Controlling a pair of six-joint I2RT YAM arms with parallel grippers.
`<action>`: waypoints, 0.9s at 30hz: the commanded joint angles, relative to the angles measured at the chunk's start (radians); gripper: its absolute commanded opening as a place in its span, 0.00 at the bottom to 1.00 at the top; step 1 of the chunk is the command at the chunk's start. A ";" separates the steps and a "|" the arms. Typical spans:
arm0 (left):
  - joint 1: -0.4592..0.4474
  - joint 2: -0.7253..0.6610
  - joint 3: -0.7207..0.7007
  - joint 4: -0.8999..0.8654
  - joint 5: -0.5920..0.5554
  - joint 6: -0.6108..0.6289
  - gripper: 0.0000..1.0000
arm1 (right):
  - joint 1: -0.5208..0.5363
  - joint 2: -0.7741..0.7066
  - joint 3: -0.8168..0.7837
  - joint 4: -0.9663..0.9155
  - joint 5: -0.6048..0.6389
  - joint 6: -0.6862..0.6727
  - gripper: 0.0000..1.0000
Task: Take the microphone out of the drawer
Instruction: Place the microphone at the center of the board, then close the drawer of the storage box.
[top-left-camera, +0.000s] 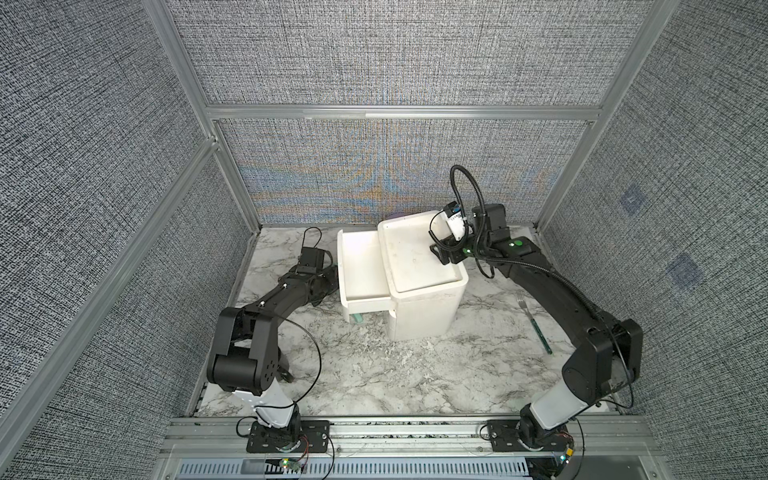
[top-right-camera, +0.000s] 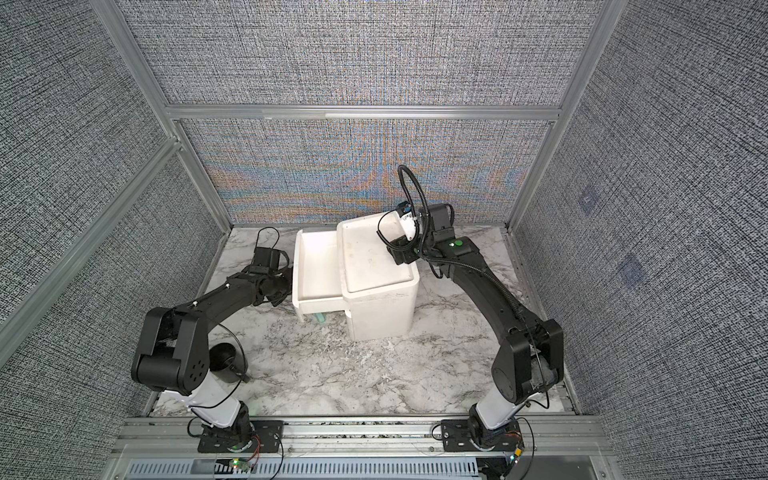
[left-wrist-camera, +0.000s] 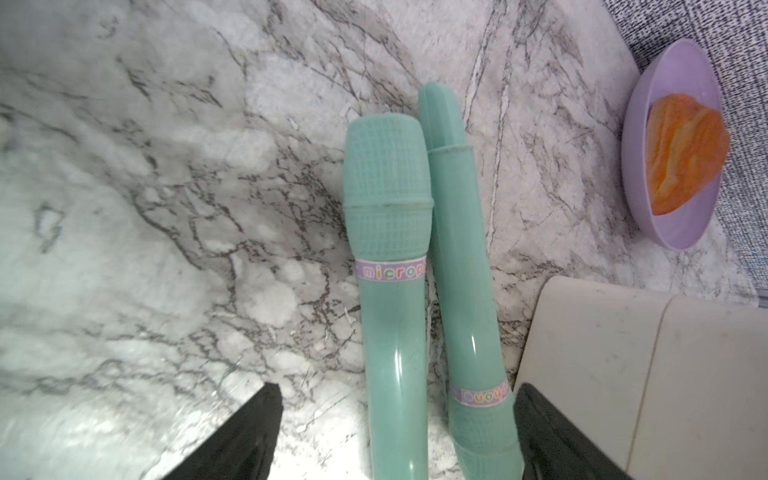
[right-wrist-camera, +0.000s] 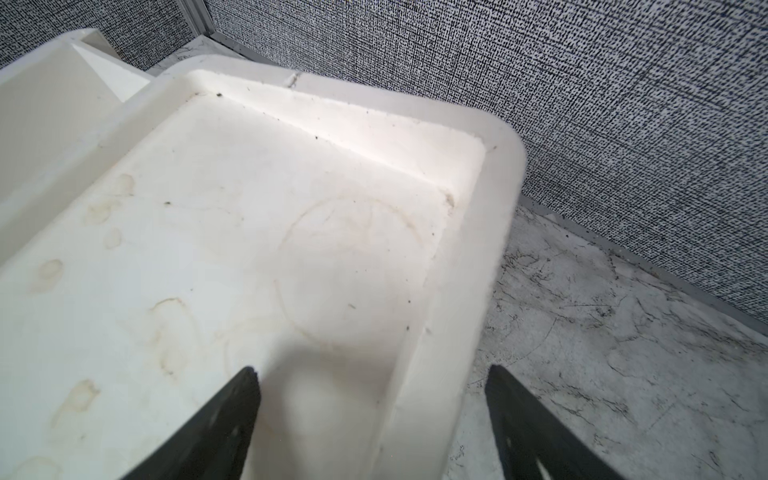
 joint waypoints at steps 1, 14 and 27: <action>0.010 -0.019 0.041 -0.051 -0.008 0.059 0.93 | 0.004 0.009 -0.006 -0.097 0.020 -0.032 0.87; 0.077 -0.089 0.065 -0.196 -0.059 0.143 1.00 | 0.007 0.004 -0.005 -0.101 0.022 -0.034 0.87; 0.063 -0.155 0.076 -0.249 0.022 0.171 1.00 | 0.011 0.013 -0.003 -0.100 0.022 -0.033 0.87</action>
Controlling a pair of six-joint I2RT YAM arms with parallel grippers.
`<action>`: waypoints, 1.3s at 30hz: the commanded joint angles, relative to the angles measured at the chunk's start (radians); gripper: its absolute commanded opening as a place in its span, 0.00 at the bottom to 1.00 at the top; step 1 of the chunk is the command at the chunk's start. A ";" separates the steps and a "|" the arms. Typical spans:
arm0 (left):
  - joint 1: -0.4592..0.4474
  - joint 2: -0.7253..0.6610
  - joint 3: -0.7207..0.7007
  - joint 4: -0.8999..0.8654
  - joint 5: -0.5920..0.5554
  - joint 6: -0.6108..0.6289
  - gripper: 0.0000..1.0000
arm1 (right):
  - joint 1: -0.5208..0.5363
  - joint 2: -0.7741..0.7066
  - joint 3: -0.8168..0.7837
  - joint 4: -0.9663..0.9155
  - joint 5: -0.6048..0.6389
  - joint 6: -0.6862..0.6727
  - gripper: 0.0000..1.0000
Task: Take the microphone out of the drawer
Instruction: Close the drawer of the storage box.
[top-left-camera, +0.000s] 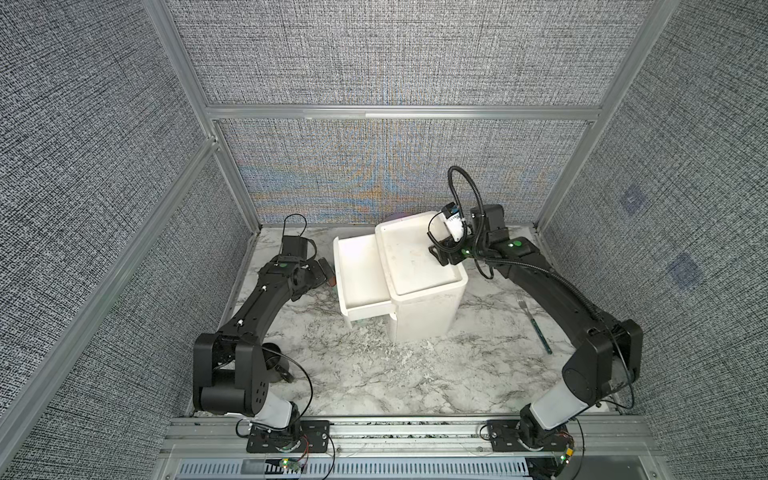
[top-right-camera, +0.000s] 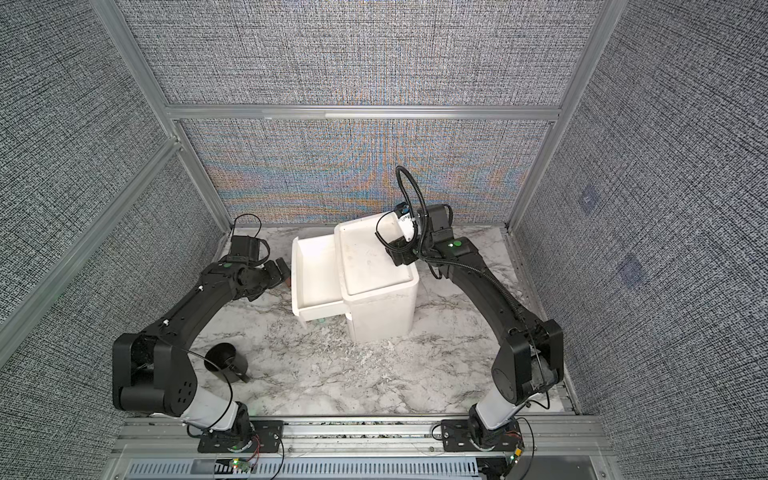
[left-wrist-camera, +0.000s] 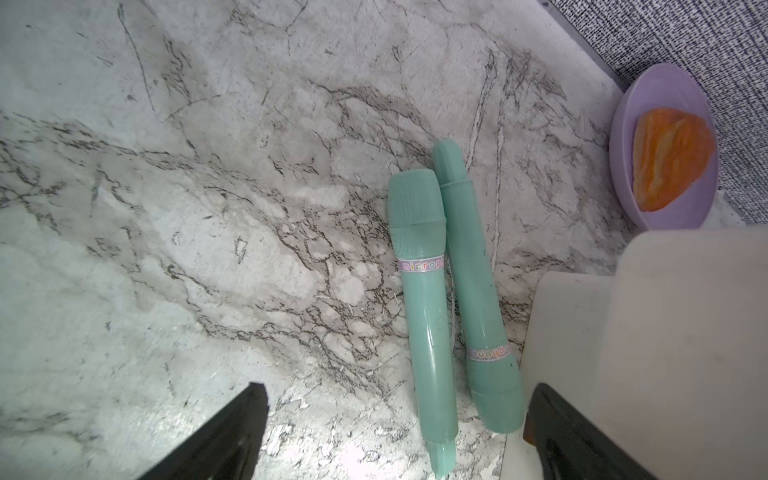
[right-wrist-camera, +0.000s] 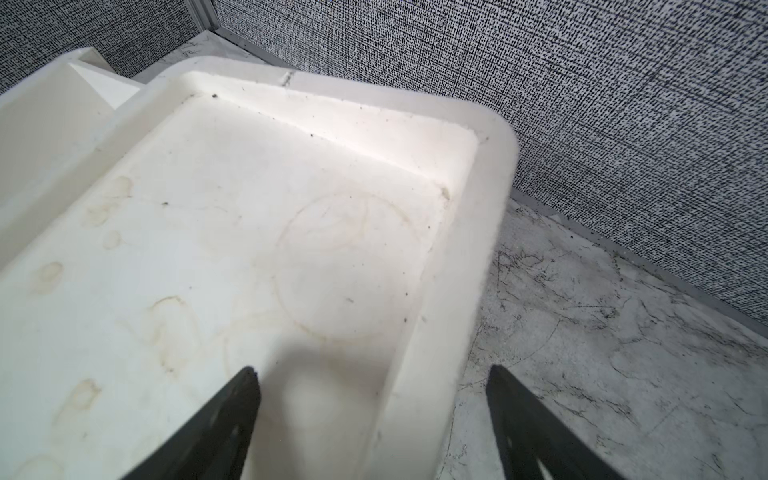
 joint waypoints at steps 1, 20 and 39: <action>-0.010 -0.018 -0.014 0.001 0.050 -0.004 1.00 | 0.003 0.013 -0.004 -0.091 0.022 -0.027 0.87; -0.152 0.057 0.092 0.055 0.062 -0.054 1.00 | 0.021 0.014 -0.006 -0.098 0.031 -0.027 0.87; -0.298 0.218 0.270 0.069 0.080 -0.078 1.00 | 0.024 0.011 -0.010 -0.100 0.052 -0.030 0.87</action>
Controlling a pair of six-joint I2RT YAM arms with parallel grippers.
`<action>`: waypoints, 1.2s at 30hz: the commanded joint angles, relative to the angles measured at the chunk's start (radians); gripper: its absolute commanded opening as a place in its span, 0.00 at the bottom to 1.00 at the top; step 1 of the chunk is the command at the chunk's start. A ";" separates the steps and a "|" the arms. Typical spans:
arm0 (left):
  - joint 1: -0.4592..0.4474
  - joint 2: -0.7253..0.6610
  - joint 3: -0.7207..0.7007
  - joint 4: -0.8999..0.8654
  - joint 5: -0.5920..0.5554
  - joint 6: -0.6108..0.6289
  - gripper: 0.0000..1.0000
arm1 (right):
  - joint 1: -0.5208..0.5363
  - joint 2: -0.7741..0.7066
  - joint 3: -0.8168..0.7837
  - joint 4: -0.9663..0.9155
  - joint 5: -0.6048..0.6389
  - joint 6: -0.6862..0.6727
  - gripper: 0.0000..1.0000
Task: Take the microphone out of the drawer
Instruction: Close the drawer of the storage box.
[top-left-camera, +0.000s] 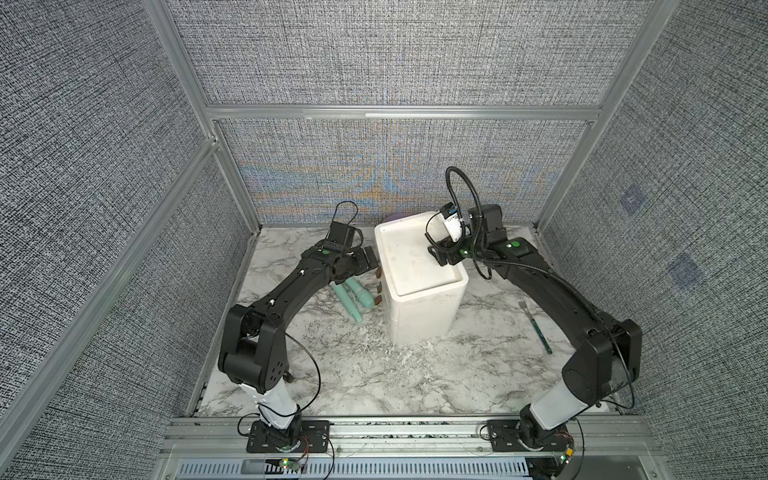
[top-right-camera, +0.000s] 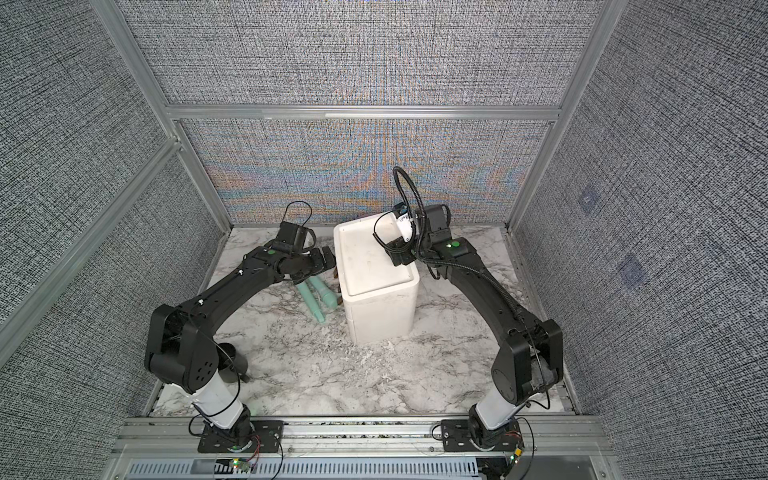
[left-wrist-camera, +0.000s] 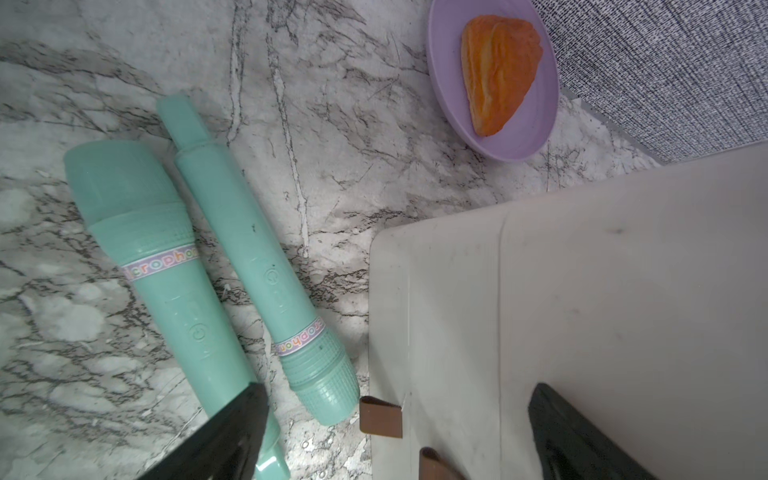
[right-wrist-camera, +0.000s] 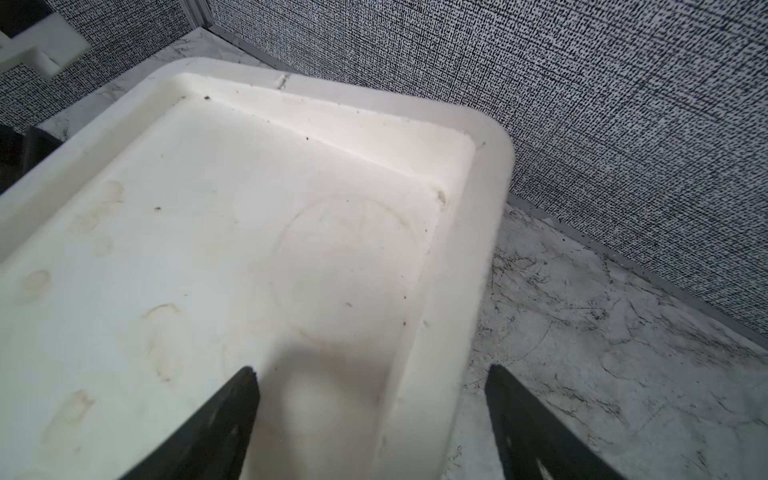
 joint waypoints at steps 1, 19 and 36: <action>-0.017 0.015 0.023 0.024 0.036 -0.002 1.00 | 0.007 0.010 -0.010 -0.106 0.022 -0.025 0.87; -0.002 -0.089 -0.116 0.007 -0.051 0.161 1.00 | 0.006 0.017 -0.006 -0.114 0.050 -0.032 0.87; 0.033 -0.198 -0.290 0.199 0.095 0.451 0.99 | 0.006 0.011 0.013 -0.148 0.079 -0.058 0.69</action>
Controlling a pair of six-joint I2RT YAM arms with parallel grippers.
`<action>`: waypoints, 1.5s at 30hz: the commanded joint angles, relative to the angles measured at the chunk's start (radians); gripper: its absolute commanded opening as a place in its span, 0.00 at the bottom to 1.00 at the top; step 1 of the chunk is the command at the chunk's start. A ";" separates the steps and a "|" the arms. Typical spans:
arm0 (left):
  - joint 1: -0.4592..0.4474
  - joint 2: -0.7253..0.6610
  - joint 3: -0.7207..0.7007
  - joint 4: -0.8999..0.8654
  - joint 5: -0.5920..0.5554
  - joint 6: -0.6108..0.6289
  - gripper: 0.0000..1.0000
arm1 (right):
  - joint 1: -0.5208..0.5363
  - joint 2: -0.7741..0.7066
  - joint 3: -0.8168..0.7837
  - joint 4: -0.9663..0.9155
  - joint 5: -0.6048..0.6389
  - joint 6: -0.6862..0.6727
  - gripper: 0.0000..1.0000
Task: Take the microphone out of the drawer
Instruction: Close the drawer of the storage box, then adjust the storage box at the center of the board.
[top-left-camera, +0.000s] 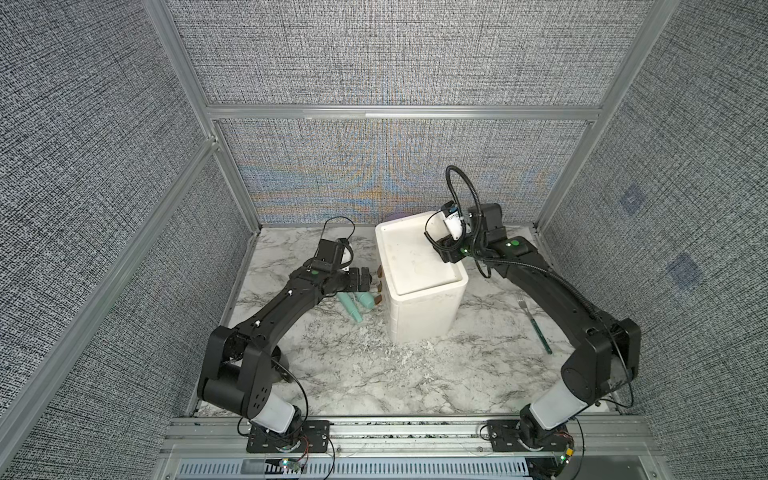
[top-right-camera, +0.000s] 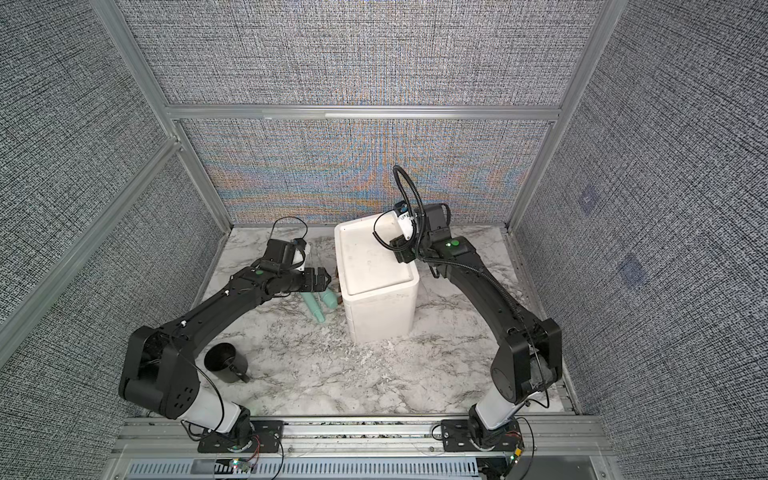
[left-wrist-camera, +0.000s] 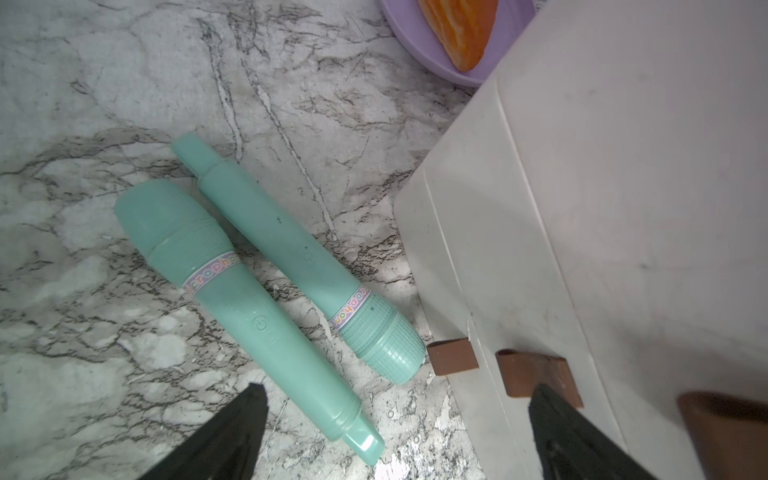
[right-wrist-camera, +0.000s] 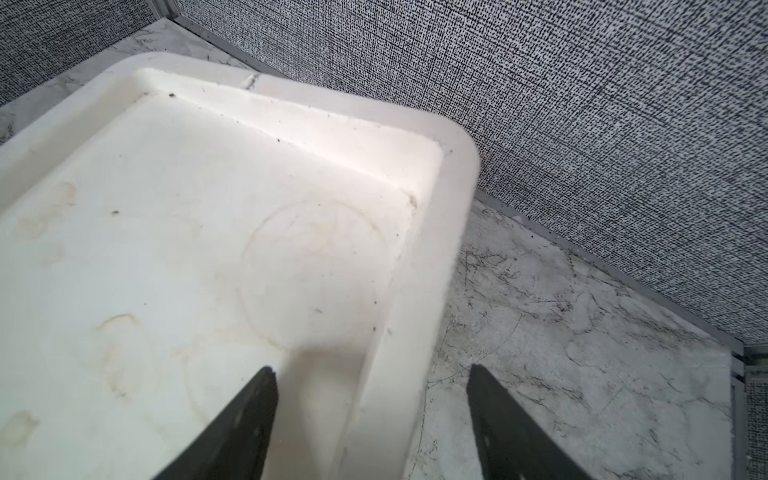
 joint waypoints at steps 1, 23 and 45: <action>0.002 -0.009 -0.011 0.064 0.050 0.050 0.98 | 0.003 0.000 -0.004 -0.138 0.015 -0.037 0.66; -0.024 -0.081 -0.127 0.184 0.222 0.119 0.93 | -0.064 -0.024 0.025 -0.159 0.045 -0.079 0.25; -0.088 -0.009 -0.194 0.348 0.266 0.235 0.85 | -0.076 -0.026 0.018 -0.148 0.055 -0.095 0.58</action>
